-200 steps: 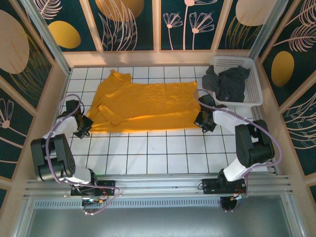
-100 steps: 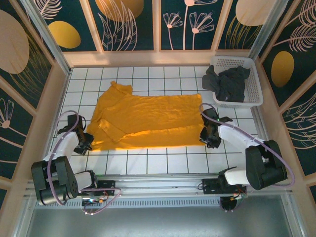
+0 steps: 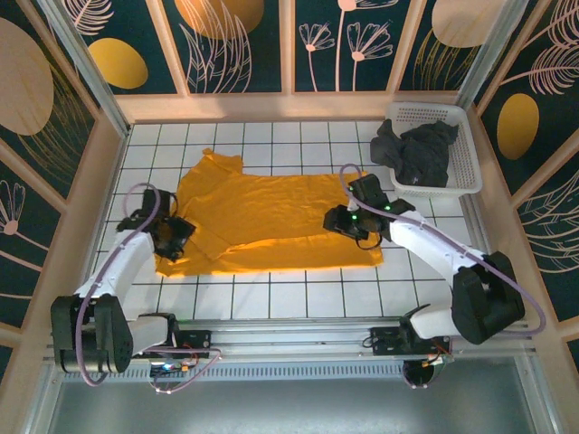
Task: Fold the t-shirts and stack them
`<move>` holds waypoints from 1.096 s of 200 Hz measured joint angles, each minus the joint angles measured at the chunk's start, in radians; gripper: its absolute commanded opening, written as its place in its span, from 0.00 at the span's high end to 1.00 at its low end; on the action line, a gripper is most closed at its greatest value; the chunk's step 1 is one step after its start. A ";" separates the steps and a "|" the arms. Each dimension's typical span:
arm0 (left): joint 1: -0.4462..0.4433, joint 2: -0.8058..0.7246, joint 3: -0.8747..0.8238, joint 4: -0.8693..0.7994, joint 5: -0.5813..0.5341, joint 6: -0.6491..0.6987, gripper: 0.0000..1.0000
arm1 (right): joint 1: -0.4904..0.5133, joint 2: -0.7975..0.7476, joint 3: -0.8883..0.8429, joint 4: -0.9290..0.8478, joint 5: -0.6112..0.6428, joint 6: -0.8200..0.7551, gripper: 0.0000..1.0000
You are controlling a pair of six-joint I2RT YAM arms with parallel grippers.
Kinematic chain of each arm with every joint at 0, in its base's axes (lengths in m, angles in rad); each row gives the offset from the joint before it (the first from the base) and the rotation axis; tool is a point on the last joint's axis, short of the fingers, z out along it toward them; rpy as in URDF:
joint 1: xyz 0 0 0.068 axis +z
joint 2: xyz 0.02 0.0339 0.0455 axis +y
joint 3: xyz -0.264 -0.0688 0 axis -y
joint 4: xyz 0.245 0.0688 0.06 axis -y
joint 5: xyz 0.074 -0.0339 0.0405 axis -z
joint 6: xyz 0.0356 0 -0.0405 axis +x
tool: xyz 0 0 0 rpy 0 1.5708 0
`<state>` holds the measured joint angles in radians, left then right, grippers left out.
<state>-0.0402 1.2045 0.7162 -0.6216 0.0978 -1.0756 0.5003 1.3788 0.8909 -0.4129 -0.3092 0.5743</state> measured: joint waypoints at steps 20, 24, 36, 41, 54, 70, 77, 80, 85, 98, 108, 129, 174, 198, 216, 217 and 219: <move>-0.063 -0.034 -0.082 0.010 0.050 -0.078 0.42 | 0.024 0.058 0.020 0.064 -0.098 -0.020 0.51; -0.072 -0.040 -0.098 0.012 0.059 -0.096 0.42 | 0.027 0.069 0.024 0.073 -0.113 -0.021 0.51; -0.093 -0.045 -0.130 0.029 0.081 -0.137 0.43 | 0.032 0.098 0.035 0.092 -0.141 -0.026 0.51; -0.102 -0.044 -0.140 0.039 0.087 -0.152 0.44 | 0.033 0.108 0.040 0.098 -0.150 -0.027 0.51; -0.126 -0.032 -0.149 0.055 0.102 -0.183 0.46 | 0.035 0.128 0.050 0.109 -0.164 -0.027 0.52; -0.151 -0.013 -0.149 0.089 0.108 -0.212 0.49 | 0.035 0.141 0.055 0.125 -0.172 -0.027 0.52; -0.159 -0.004 -0.149 0.103 0.108 -0.221 0.50 | 0.035 0.143 0.056 0.127 -0.172 -0.027 0.52; -0.161 -0.002 -0.149 0.108 0.109 -0.223 0.51 | 0.035 0.143 0.056 0.128 -0.173 -0.027 0.52; -0.164 0.003 -0.149 0.117 0.109 -0.230 0.52 | 0.035 0.143 0.056 0.129 -0.175 -0.027 0.53; -0.170 0.017 -0.149 0.137 0.112 -0.243 0.54 | 0.035 0.143 0.056 0.131 -0.176 -0.027 0.54; -0.173 0.028 -0.149 0.152 0.111 -0.251 0.57 | 0.035 0.143 0.056 0.133 -0.176 -0.027 0.54; -0.180 0.053 -0.148 0.173 0.111 -0.265 0.70 | 0.035 0.143 0.056 0.135 -0.175 -0.027 0.55; -0.187 0.094 -0.102 0.184 0.096 -0.255 1.00 | 0.035 0.143 0.056 0.137 -0.170 -0.026 0.58; -0.203 0.163 -0.020 0.183 0.084 -0.218 1.00 | 0.035 0.143 0.056 0.136 -0.163 -0.026 0.59; -0.224 0.243 0.064 0.176 0.069 -0.173 1.00 | 0.035 0.143 0.056 0.136 -0.157 -0.026 0.60; -0.225 0.246 0.068 0.175 0.069 -0.171 1.00 | 0.035 0.143 0.056 0.136 -0.156 -0.026 0.60; -0.228 0.256 0.079 0.172 0.065 -0.166 1.00 | 0.035 0.143 0.056 0.136 -0.156 -0.026 0.60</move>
<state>-0.2680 1.4601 0.7948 -0.4492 0.1631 -1.2411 0.5350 1.5223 0.9466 -0.2771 -0.4648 0.5488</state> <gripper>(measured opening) 0.044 0.405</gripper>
